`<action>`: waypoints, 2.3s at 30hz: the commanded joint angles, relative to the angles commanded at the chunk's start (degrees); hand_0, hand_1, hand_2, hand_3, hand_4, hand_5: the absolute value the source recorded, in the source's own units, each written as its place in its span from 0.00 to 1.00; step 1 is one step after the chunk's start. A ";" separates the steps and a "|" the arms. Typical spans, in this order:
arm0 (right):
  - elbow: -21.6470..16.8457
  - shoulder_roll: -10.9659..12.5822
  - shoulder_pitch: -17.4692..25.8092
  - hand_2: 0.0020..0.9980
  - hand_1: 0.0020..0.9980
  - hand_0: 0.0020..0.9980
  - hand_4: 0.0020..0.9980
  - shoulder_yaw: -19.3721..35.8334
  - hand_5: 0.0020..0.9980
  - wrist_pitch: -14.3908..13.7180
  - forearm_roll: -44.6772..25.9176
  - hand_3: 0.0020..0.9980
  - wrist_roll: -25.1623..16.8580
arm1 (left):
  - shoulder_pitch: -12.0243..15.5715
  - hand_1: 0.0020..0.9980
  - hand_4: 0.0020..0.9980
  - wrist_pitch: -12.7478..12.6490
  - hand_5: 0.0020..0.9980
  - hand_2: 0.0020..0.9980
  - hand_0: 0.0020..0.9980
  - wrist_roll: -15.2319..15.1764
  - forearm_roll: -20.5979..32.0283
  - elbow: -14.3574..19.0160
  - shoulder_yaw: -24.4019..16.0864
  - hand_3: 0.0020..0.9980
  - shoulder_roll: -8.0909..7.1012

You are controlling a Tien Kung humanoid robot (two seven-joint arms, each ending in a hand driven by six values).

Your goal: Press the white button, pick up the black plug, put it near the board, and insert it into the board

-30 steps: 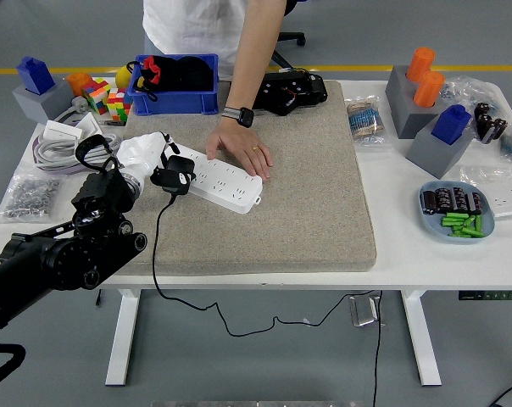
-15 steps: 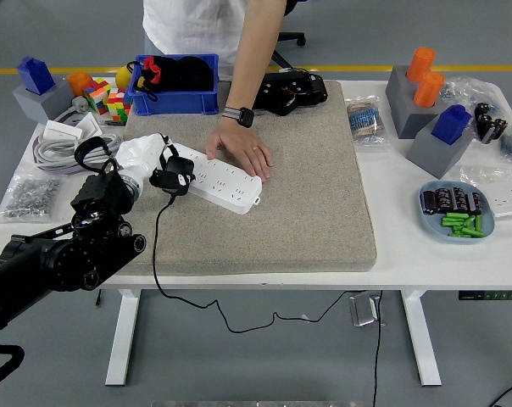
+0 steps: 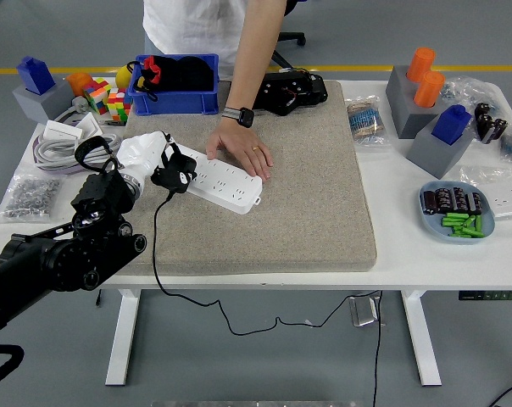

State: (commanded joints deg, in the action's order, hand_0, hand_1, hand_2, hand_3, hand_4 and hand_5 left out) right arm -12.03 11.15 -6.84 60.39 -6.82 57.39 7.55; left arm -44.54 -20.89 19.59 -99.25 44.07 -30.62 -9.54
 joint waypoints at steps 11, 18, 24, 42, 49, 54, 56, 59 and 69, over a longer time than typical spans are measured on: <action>-0.02 0.01 -0.16 0.80 0.77 0.80 0.80 0.26 0.60 -0.07 -0.03 0.78 -0.10 | -0.49 0.31 0.78 -0.71 0.00 0.29 0.33 -0.61 -0.96 -0.89 0.27 0.56 0.02; -0.04 -0.01 -0.19 0.80 0.77 0.80 0.80 0.11 0.60 -0.10 -0.12 0.78 -0.10 | -0.94 0.31 0.78 -0.24 0.00 0.30 0.33 -0.36 -1.07 -2.04 1.81 0.56 0.01; -0.04 -0.02 -0.17 0.80 0.77 0.80 0.80 0.02 0.60 -0.11 -0.14 0.78 -0.12 | -0.95 0.32 0.78 -0.18 0.00 0.30 0.33 -0.34 -1.22 -2.41 2.30 0.56 0.14; -0.04 -0.03 -0.25 0.80 0.77 0.80 0.80 0.12 0.59 -0.14 -0.18 0.78 -0.14 | -1.12 0.35 0.75 0.99 0.00 0.32 0.34 1.02 -1.04 -3.14 2.73 0.57 0.01; -0.03 -0.08 -0.23 0.80 0.77 0.80 0.80 0.08 0.59 -0.13 -0.20 0.78 -0.12 | -0.97 0.38 0.73 1.46 0.00 0.35 0.34 0.69 -0.29 -2.94 2.32 0.58 0.16; -0.04 -0.07 -0.26 0.80 0.77 0.80 0.80 0.07 0.59 -0.12 -0.18 0.78 -0.12 | -0.97 0.65 0.87 1.14 0.14 0.58 0.56 -0.34 0.11 -2.86 1.99 0.66 0.12; -0.01 -0.11 -0.23 0.80 0.77 0.80 0.80 0.11 0.59 -0.11 -0.19 0.78 -0.10 | -0.96 0.86 0.95 0.93 0.40 0.81 0.84 -0.75 0.11 -2.77 1.89 0.80 0.13; 0.03 -0.11 -0.23 0.80 0.77 0.80 0.80 0.15 0.59 -0.12 -0.20 0.78 -0.10 | -0.94 0.86 0.95 0.60 0.40 0.81 0.84 -1.26 0.18 -2.67 1.79 0.80 0.18; -0.06 -0.17 -0.25 0.80 0.77 0.80 0.80 0.16 0.59 -0.10 -0.19 0.78 -0.13 | -0.77 0.98 0.99 0.07 0.55 0.95 0.93 -2.22 0.42 -2.20 1.23 0.93 0.08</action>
State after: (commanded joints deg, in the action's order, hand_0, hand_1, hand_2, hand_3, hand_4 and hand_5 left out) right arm -12.09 10.98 -7.09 60.55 -6.92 57.20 7.43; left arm -45.31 -20.82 17.37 -98.84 41.87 -29.39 -9.45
